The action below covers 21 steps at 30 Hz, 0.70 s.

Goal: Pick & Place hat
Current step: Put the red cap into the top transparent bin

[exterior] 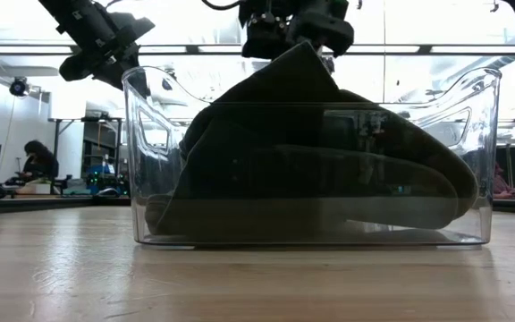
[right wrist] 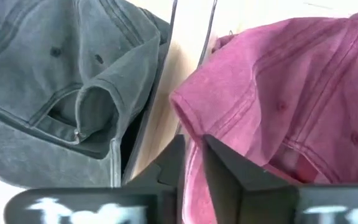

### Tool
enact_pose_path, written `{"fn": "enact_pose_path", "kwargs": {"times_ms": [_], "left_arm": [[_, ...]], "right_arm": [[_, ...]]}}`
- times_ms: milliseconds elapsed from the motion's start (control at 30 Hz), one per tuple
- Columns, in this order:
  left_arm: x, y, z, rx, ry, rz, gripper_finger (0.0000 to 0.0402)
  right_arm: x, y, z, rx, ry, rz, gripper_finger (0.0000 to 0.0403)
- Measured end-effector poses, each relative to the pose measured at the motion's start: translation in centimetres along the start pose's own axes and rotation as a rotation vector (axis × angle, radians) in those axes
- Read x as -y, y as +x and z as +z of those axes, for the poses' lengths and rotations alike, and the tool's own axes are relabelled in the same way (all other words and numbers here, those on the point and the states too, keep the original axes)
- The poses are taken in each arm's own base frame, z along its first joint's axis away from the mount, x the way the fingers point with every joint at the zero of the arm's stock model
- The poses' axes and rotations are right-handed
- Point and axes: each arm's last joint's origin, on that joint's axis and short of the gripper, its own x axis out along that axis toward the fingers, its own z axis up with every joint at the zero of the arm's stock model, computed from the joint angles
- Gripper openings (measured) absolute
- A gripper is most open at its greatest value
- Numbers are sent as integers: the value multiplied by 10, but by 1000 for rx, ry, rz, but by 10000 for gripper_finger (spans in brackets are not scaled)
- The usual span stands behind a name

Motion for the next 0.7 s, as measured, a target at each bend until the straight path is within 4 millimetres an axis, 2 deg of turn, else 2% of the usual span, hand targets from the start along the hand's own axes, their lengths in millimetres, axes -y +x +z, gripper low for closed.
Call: {"fn": "enact_pose_path", "kwargs": {"times_ms": [233, 333, 433, 533, 600, 700], "left_arm": [[0, 0, 0, 0, 17, 0, 74], [0, 0, 0, 0, 17, 0, 74], [0, 0, 0, 0, 18, 0, 74], [0, 0, 0, 4, 18, 4, 74], [0, 0, 0, 9, 18, 10, 74], [0, 0, 0, 16, 18, 17, 74]], "right_arm": [[-2, 1, -3, -32, 11, 11, 124], [-3, -6, -3, -47, 27, -13, 142], [-6, -23, 0, -20, 4, -103, 143], [-7, -38, 6, 32, -40, -285, 131], [-3, -41, 11, 65, -72, -380, 119], [11, -37, 18, 135, -81, -422, 100]]}}
